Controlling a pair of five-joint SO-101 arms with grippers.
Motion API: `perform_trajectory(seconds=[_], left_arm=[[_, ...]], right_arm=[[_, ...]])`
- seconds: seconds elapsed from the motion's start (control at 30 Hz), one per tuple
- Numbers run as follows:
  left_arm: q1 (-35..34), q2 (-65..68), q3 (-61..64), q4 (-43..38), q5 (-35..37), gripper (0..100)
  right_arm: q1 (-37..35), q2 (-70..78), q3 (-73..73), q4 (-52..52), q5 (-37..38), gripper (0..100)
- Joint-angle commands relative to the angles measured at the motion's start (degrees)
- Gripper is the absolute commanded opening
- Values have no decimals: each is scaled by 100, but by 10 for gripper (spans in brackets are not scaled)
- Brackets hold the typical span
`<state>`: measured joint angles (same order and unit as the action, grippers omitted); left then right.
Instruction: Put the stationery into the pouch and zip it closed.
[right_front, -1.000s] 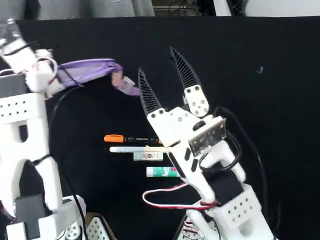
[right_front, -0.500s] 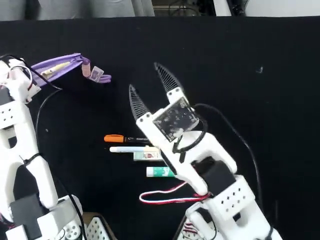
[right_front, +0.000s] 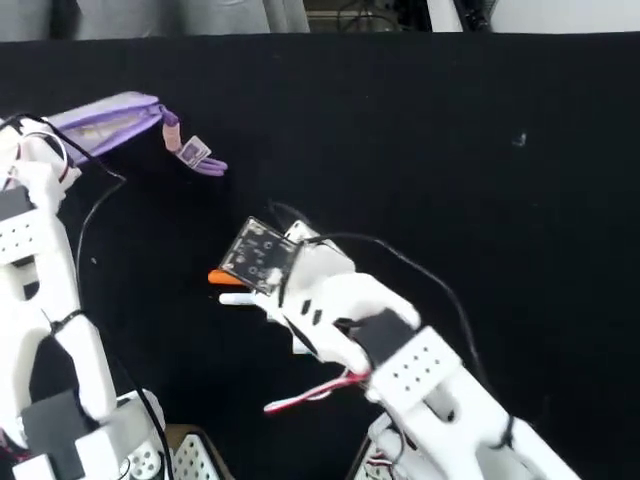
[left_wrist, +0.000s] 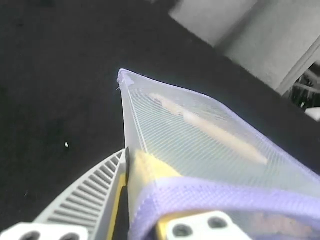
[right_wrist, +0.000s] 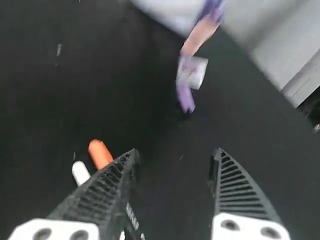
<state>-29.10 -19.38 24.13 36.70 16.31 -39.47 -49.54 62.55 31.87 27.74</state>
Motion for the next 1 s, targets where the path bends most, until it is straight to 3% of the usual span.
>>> perform_trajectory(seconds=[0.0,0.3,0.47,0.87,0.97], left_arm=[[-22,-1248,312,-510,62,28],[127,-4114,1736,-844,53,28],[365,-4941,2149,-809,35,28],[-171,-4527,2167,-870,26,28],[-356,-4290,2246,-1213,26,28]], right_arm=[[-53,523,-347,9,123,229],[-79,1903,-945,35,132,229],[-88,2255,-1059,35,132,229],[-352,2800,-1226,149,475,229],[-360,3213,-1464,158,475,229]])
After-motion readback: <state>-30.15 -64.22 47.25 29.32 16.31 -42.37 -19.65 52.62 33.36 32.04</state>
